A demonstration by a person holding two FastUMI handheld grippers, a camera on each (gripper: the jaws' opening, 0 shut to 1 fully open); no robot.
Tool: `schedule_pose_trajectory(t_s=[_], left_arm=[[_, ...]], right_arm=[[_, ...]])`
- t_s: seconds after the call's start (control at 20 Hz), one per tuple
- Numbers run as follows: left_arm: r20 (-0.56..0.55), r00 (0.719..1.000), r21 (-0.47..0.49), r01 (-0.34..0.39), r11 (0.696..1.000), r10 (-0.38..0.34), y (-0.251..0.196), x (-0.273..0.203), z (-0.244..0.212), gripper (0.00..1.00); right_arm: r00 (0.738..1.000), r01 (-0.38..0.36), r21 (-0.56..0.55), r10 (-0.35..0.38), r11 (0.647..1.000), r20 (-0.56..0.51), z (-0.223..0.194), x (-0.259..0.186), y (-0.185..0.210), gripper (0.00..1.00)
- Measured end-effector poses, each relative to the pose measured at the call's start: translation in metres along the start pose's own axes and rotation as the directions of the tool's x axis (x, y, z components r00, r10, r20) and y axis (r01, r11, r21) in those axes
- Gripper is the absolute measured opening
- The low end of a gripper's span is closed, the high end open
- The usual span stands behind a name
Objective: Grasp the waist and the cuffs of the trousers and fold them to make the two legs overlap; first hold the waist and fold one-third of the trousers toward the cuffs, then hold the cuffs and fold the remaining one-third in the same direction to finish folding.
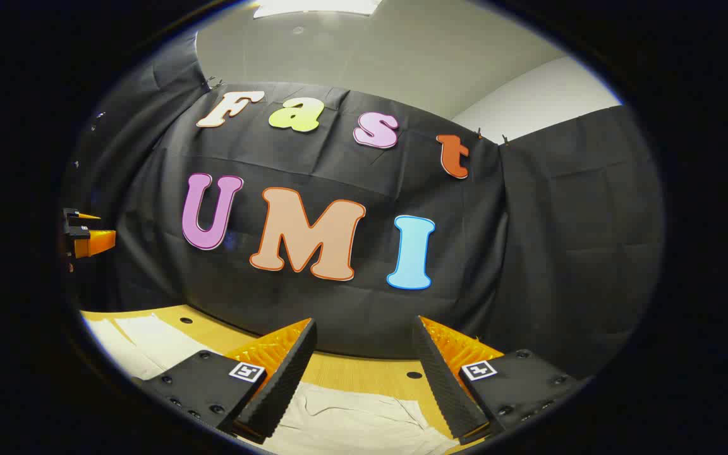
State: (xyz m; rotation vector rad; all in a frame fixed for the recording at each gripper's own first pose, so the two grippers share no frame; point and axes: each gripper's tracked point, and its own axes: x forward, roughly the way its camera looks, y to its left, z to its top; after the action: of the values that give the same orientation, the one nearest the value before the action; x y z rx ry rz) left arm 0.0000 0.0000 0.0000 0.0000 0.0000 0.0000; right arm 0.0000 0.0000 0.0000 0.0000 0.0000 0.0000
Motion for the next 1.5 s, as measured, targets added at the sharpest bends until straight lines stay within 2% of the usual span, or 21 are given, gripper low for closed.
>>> schedule_pose_trajectory(t_s=[0.25,0.3,0.4,0.75,0.8,1.3,1.5], left_arm=[[-0.004,1.000,-0.023,0.005,1.000,-0.005,0.000,0.003,0.002,0.95],[-0.003,1.000,-0.025,0.003,1.000,-0.003,0.000,0.004,0.001,0.98],[0.001,1.000,-0.020,0.003,1.000,-0.003,0.001,0.004,0.002,0.96],[-0.008,1.000,-0.021,-0.008,1.000,0.007,0.002,0.003,-0.006,0.98],[-0.014,1.000,-0.021,-0.007,1.000,0.007,0.001,0.004,-0.009,0.95],[-0.042,0.999,-0.034,-0.002,0.999,0.001,-0.010,0.007,-0.019,0.96],[-0.040,0.999,-0.029,-0.012,1.000,0.011,-0.010,0.009,-0.017,0.94]], right_arm=[[1.000,-0.001,-0.005,0.001,1.000,-0.003,0.004,0.005,0.001,0.99],[1.000,0.000,-0.004,0.000,1.000,0.000,0.006,0.006,0.000,0.97],[1.000,0.002,-0.006,-0.002,1.000,0.004,0.006,0.007,0.001,0.97],[0.999,0.000,-0.048,-0.002,0.999,-0.036,-0.016,0.006,0.001,0.97],[0.999,0.000,-0.053,-0.003,0.999,-0.041,-0.018,0.007,-0.001,0.97],[0.998,0.041,-0.043,-0.043,0.998,-0.049,-0.025,0.002,-0.031,0.97],[0.997,0.012,-0.100,-0.019,0.995,-0.072,-0.040,-0.003,-0.044,0.99]])
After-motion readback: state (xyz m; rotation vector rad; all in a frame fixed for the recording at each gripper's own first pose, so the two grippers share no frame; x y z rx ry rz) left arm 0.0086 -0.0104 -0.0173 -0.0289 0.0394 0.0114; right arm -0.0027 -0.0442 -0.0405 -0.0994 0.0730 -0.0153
